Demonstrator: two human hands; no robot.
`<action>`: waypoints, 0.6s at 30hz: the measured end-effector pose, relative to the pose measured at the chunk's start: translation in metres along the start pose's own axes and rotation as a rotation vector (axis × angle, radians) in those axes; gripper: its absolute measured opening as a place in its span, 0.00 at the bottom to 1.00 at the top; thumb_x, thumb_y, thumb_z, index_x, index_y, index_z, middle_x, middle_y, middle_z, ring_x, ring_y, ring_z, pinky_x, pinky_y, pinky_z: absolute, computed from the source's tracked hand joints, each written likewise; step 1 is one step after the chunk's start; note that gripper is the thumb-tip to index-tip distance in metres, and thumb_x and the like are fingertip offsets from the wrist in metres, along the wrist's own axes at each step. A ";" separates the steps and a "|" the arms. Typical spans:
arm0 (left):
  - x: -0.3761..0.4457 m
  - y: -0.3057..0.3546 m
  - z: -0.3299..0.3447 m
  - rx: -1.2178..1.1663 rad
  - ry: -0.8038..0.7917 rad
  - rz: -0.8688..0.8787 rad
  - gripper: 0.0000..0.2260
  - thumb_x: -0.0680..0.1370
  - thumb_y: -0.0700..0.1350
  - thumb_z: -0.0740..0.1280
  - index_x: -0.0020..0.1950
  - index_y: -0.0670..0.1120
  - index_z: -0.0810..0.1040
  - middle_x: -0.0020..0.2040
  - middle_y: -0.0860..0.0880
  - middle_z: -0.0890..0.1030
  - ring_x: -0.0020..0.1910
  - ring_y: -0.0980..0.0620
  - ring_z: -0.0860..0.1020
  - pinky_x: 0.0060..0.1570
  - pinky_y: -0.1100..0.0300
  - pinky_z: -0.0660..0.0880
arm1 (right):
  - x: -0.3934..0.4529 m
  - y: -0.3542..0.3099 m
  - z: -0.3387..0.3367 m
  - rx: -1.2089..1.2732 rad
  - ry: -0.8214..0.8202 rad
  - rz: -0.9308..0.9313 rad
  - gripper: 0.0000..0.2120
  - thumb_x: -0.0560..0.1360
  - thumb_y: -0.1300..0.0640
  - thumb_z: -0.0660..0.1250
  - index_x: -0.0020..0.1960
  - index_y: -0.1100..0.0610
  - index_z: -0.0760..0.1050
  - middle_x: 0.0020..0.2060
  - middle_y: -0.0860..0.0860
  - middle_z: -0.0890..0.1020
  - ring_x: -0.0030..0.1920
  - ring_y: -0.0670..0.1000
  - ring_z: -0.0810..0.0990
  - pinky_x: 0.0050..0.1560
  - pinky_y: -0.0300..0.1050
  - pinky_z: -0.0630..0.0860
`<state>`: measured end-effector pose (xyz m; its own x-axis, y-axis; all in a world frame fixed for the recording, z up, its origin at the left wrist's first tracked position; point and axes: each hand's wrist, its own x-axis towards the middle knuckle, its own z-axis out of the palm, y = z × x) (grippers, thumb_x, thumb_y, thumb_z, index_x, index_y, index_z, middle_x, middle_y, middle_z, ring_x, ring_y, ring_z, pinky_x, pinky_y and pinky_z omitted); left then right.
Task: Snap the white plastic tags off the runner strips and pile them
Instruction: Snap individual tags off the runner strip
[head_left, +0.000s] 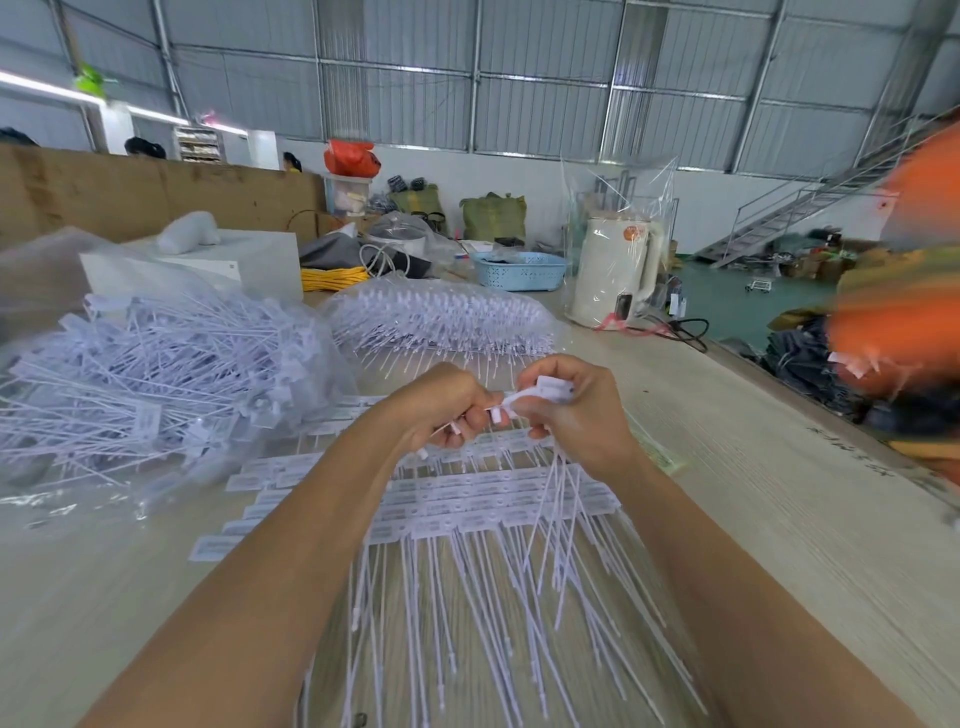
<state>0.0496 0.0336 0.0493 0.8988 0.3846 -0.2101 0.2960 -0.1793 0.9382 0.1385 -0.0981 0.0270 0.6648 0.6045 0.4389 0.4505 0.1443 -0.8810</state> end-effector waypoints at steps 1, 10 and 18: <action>-0.001 0.001 0.000 0.008 -0.035 0.004 0.10 0.78 0.37 0.60 0.39 0.41 0.76 0.21 0.52 0.65 0.21 0.56 0.60 0.28 0.62 0.57 | 0.002 0.003 -0.003 -0.010 0.063 0.034 0.10 0.68 0.74 0.70 0.39 0.59 0.78 0.36 0.53 0.79 0.24 0.43 0.75 0.25 0.37 0.74; -0.008 0.002 0.005 0.234 -0.026 0.229 0.17 0.72 0.24 0.58 0.52 0.37 0.81 0.51 0.43 0.83 0.57 0.49 0.77 0.62 0.56 0.71 | 0.021 0.018 -0.072 0.616 0.319 0.423 0.03 0.74 0.69 0.63 0.47 0.66 0.74 0.22 0.50 0.75 0.19 0.43 0.68 0.19 0.32 0.65; -0.003 -0.006 0.004 0.383 -0.034 0.269 0.22 0.72 0.27 0.66 0.64 0.41 0.74 0.50 0.49 0.79 0.52 0.50 0.77 0.55 0.57 0.75 | 0.008 0.000 -0.028 0.336 -0.164 0.352 0.12 0.65 0.64 0.74 0.47 0.65 0.78 0.28 0.52 0.77 0.24 0.45 0.73 0.25 0.34 0.71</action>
<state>0.0468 0.0301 0.0432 0.9681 0.2503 0.0117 0.1436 -0.5923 0.7929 0.1603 -0.1156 0.0357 0.6270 0.7731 0.0959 -0.0182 0.1376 -0.9903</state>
